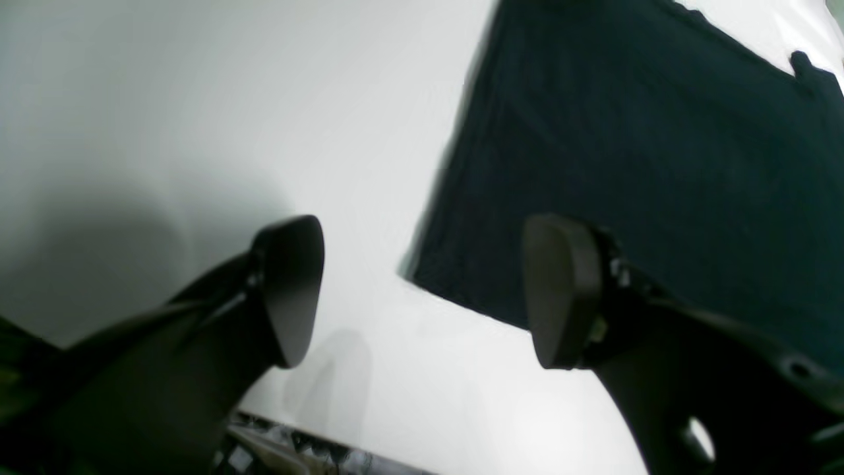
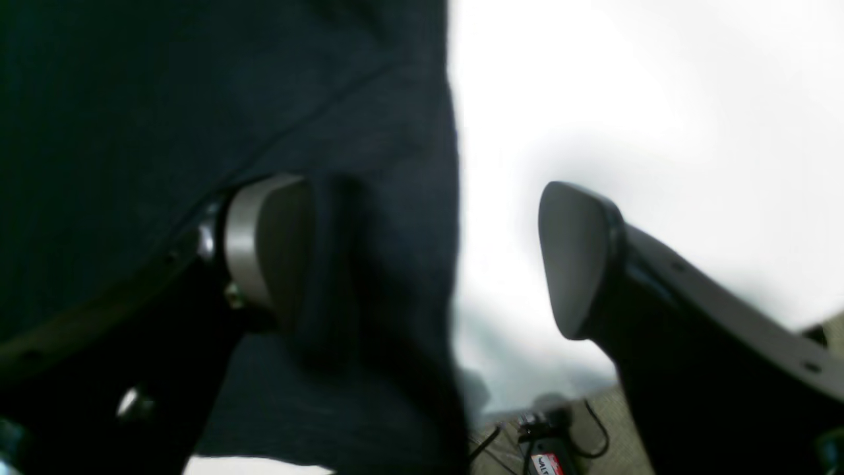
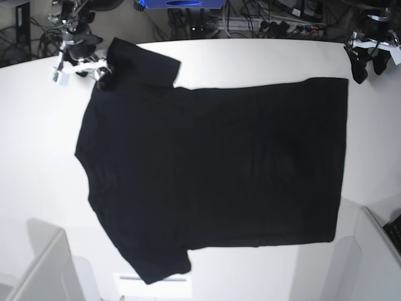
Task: Fold the T-shirt properly
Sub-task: 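Lower both grippers to the shoulder corners of the black T-shirt, then close both grippers on the shirt's shoulder corners, then lift the shoulders and drag them toward the hem, folding the shirt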
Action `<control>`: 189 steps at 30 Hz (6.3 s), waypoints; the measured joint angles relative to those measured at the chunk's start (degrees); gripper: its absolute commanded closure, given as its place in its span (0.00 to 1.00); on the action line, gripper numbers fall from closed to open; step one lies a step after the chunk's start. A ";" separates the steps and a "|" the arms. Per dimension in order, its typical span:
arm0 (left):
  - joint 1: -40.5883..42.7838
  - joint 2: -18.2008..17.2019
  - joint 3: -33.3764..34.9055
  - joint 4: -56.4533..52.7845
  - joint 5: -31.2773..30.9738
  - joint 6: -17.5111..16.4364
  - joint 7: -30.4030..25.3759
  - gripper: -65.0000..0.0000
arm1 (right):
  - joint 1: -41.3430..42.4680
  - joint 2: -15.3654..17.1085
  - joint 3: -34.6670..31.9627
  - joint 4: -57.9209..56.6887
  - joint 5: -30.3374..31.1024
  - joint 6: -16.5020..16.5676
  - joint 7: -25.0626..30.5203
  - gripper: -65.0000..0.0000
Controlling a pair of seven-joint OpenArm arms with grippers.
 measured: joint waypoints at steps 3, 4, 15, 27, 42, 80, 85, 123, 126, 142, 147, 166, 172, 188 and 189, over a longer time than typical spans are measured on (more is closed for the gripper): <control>-1.90 0.68 -1.46 -0.02 0.13 0.09 3.48 0.32 | -0.04 -0.02 -2.01 -0.11 0.00 0.15 0.39 0.37; -2.25 0.68 -1.77 -0.02 0.13 0.09 3.48 0.32 | -0.04 -0.04 -2.80 -0.11 0.04 0.17 0.39 0.39; -5.01 0.81 -1.31 -7.93 0.15 0.07 4.37 0.32 | -0.81 -0.04 -3.80 -0.33 0.28 0.66 0.15 0.62; -10.23 0.52 3.21 -13.33 0.15 0.07 4.46 0.32 | 0.17 -0.04 -3.80 -3.85 1.95 1.70 1.55 1.00; -18.27 0.50 2.91 -15.17 -0.24 -0.13 12.22 0.32 | 0.28 -0.04 -3.80 -3.96 1.97 1.70 1.68 1.00; -12.28 0.81 3.21 -6.93 9.44 0.09 13.70 1.00 | -4.37 0.44 -3.63 1.90 0.35 0.48 -2.40 1.00; -10.21 0.79 3.08 -6.25 9.40 0.09 13.70 1.00 | -6.23 0.44 -3.63 3.21 0.13 -0.04 -2.93 1.00; -6.62 0.66 3.23 3.30 9.44 2.29 13.99 1.00 | -3.19 0.46 -3.63 12.20 -0.22 -0.33 -3.58 1.00; -7.78 0.63 3.23 3.32 9.44 3.37 14.19 1.00 | -1.75 2.75 -4.04 12.20 -0.09 -0.46 -4.00 1.00; -13.62 0.50 3.04 3.67 9.46 5.81 20.13 1.00 | 13.29 2.97 -3.61 11.87 -0.35 -0.87 -18.78 1.00; -16.92 0.61 3.23 3.67 14.64 6.69 20.50 1.00 | 16.24 3.13 -3.58 8.57 -0.63 -0.90 -20.74 1.00; -22.08 0.48 4.13 3.15 20.35 6.82 20.44 1.00 | 26.27 3.28 -3.63 -1.01 -0.68 -0.92 -20.72 1.00; -27.04 1.09 8.07 3.04 30.23 6.56 24.26 1.00 | 29.42 3.28 -3.63 -3.74 -0.50 -0.90 -20.48 1.00; -32.39 0.68 7.69 -0.66 31.15 6.64 24.35 1.00 | 34.47 4.33 -4.02 -10.47 -0.68 -0.92 -20.55 1.00; -32.52 0.63 7.72 -1.31 31.15 6.62 24.33 1.00 | 34.71 4.33 -4.02 -10.54 -0.63 -0.92 -20.72 1.00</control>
